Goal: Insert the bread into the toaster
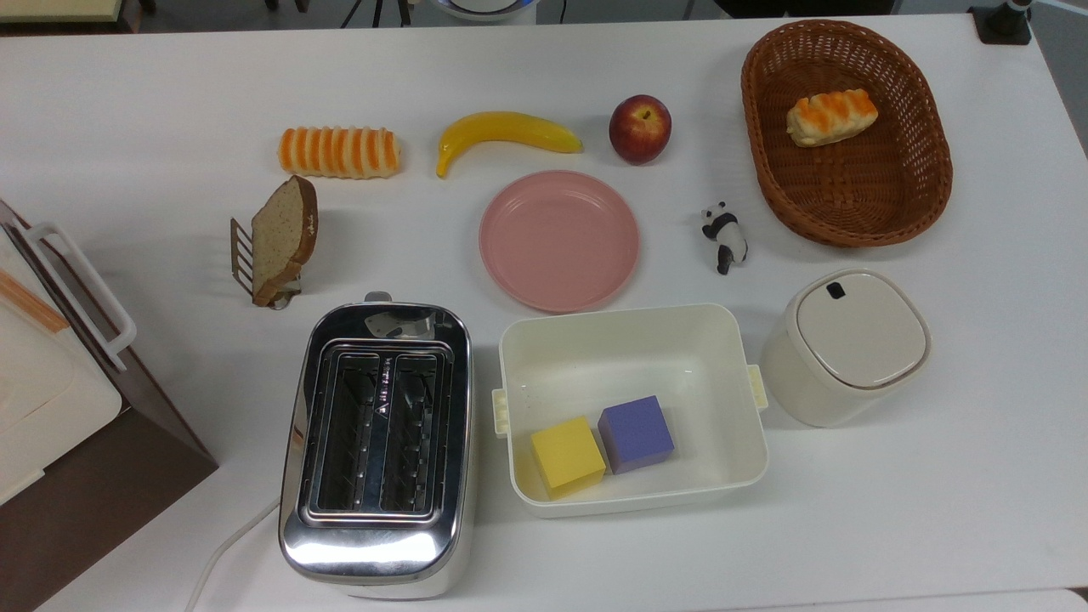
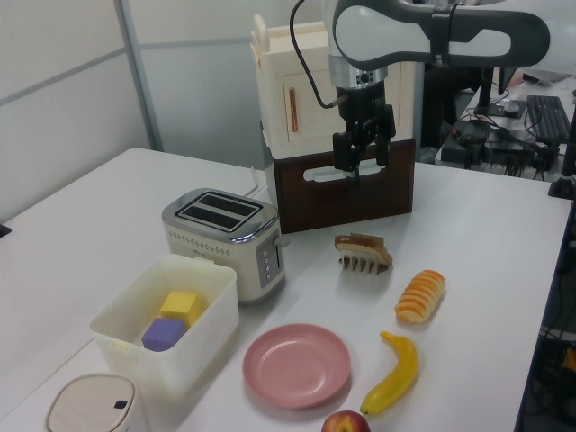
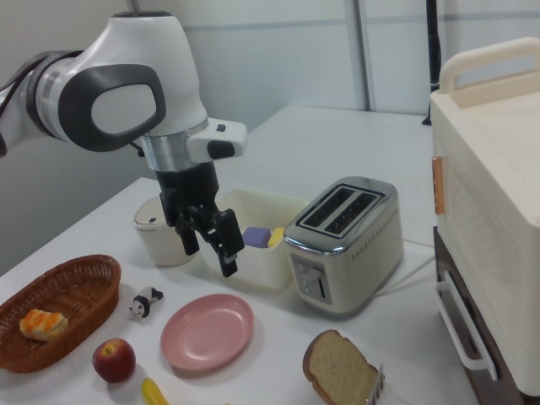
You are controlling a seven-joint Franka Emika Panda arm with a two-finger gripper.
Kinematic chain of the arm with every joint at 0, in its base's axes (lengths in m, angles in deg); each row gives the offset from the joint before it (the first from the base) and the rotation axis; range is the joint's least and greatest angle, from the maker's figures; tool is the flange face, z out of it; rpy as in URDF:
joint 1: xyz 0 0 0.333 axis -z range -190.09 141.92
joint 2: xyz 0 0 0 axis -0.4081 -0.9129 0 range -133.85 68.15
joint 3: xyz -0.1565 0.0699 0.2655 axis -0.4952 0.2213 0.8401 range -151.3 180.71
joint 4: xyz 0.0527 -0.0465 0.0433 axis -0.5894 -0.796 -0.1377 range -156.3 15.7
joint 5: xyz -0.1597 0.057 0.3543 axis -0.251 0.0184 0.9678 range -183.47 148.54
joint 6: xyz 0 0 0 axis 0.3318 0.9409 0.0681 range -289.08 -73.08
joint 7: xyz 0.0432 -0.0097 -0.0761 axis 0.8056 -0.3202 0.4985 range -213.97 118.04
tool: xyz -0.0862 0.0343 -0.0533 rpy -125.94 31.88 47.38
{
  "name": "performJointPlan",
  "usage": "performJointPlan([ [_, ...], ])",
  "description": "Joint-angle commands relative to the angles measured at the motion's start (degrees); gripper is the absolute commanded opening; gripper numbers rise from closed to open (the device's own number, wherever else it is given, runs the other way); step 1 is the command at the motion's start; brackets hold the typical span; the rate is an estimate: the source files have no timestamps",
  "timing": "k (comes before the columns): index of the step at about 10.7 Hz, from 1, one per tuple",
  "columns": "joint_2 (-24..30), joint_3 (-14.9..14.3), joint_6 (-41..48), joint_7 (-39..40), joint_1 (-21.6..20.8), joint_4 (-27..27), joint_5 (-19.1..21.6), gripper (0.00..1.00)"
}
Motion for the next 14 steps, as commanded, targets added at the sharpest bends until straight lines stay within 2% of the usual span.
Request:
performJointPlan([
  [1, 0.61, 0.31, 0.27, 0.5, 0.05, -0.76, 0.26, 1.0],
  [14, -1.22, 0.31, 0.01, 0.69, -0.12, -0.76, 0.61, 1.0],
])
